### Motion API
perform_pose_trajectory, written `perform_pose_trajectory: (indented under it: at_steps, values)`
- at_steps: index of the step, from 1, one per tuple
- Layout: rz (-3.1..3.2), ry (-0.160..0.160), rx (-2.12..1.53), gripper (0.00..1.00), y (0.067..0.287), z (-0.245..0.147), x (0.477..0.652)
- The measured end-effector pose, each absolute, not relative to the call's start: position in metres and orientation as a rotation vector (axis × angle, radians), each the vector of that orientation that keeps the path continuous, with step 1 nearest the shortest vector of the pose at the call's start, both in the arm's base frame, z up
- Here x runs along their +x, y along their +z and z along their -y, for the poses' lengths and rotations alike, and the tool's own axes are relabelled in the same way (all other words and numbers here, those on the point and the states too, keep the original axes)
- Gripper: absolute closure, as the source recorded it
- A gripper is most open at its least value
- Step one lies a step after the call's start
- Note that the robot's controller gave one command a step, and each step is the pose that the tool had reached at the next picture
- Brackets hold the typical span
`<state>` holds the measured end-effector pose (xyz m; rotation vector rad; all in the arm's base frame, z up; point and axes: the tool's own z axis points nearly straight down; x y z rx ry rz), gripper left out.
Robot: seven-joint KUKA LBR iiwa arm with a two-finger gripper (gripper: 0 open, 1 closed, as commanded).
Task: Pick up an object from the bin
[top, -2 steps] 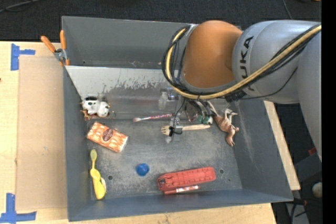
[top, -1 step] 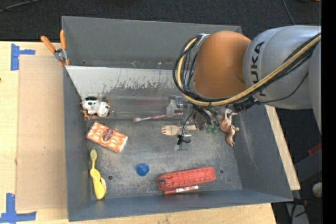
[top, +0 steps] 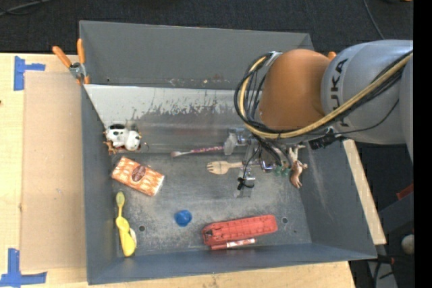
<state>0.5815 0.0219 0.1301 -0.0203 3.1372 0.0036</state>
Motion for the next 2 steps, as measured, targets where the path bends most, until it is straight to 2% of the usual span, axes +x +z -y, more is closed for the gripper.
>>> perform_pose_trajectory:
  at_steps: [1, 2]
  values:
    - [-3.135, 0.005, 0.114, 0.00, 0.118, 0.025, 0.542]
    - [-3.138, 0.007, 0.061, 0.00, 0.087, 0.036, 0.570]
